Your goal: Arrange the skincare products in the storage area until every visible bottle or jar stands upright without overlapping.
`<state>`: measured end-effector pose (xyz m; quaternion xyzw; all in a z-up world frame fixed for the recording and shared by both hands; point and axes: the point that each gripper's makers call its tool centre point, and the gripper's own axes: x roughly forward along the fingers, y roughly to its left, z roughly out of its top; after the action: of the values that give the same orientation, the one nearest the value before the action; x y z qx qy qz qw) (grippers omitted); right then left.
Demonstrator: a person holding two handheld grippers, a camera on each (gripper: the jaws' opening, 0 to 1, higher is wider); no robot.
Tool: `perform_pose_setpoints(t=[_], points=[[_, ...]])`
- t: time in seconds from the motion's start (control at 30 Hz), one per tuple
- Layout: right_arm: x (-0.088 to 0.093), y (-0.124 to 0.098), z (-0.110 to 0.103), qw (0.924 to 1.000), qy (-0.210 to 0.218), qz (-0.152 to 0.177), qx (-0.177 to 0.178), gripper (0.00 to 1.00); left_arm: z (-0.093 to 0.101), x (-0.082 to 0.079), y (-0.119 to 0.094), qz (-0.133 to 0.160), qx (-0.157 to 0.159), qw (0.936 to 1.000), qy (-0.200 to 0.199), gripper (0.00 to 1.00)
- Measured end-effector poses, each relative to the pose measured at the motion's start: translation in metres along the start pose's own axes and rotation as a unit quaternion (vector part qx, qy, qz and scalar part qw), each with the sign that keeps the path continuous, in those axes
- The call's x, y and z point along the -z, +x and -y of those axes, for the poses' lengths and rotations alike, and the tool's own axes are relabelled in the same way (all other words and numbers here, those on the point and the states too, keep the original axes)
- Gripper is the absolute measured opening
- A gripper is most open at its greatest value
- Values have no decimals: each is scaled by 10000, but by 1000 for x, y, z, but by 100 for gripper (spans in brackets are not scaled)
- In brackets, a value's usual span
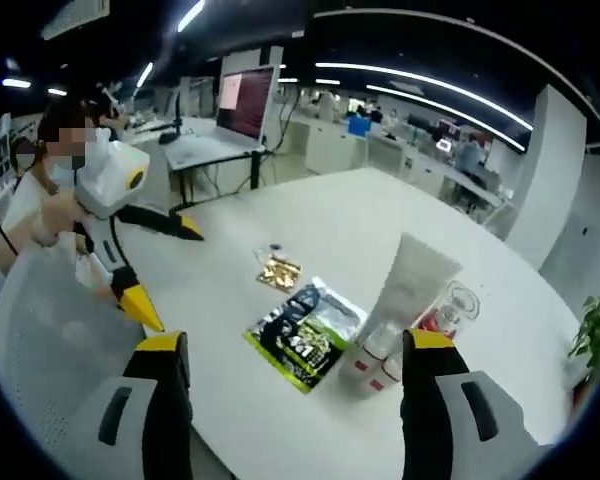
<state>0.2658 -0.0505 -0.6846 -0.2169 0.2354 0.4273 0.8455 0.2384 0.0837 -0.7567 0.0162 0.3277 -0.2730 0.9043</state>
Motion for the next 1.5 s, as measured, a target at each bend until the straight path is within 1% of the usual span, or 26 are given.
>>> perform_pose_setpoints(t=[0.1, 0.17, 0.2, 0.27, 0.33, 0.4, 0.47, 0.53, 0.6, 0.7, 0.87, 0.93, 1.1, 1.17, 1.27, 1.5], points=[[-7, 10, -10, 9996, -118, 72, -232, 76, 1, 0, -1, -8, -17, 10000, -20, 99], [-6, 21, -16, 9988, -230, -49, -436, 71, 2, 0, -1, 5, 2, 10000, -27, 99], [-5, 26, -17, 9985, -237, -85, -478, 70, 3, -1, -1, 15, 8, 10000, -50, 99], [-4, 37, -20, 9976, -290, -127, -618, 68, 2, -1, -1, 34, 19, 10000, -69, 99], [-4, 48, -22, 9969, -277, -127, -727, 65, 3, 1, -1, -7, 10, 10000, -71, 99], [-5, 59, -23, 9959, -292, -150, -844, 66, 5, 3, -2, -44, 2, 10000, -20, 99], [-6, 68, -24, 9952, -325, -139, -908, 66, 5, 3, -3, -33, -10, 10000, -70, 99], [-8, 80, -24, 9946, -311, -113, -981, 66, 2, 4, -4, -12, -86, 9999, -138, 99], [-10, 93, -27, 9938, -291, -104, -1065, 64, 1, 4, -4, -35, -89, 9999, -135, 99], [-9, 111, -28, 9930, -369, -222, -1098, 62, -2, 5, -4, -34, -144, 9997, -175, 99], [-13, 137, -29, 9922, -362, -260, -1162, 60, -4, 3, -8, 44, -202, 9995, -252, 99], [-16, 146, -29, 9923, -283, -240, -1178, 58, -5, 4, -8, 38, -215, 9994, -281, 99], [-18, 166, -27, 9924, -148, -270, -1187, 59, -5, 7, -9, -37, -192, 9994, -299, 99], [-17, 170, -29, 9923, -82, -283, -1206, 59, -4, 6, -11, -32, -183, 9994, -297, 99], [-18, 178, -31, 9918, -66, -312, -1234, 58, -5, 3, -11, 53, -159, 9993, -331, 99], [-16, 191, -35, 9914, -50, -405, -1243, 60, -8, 5, -14, 59, -212, 9990, -382, 99]])
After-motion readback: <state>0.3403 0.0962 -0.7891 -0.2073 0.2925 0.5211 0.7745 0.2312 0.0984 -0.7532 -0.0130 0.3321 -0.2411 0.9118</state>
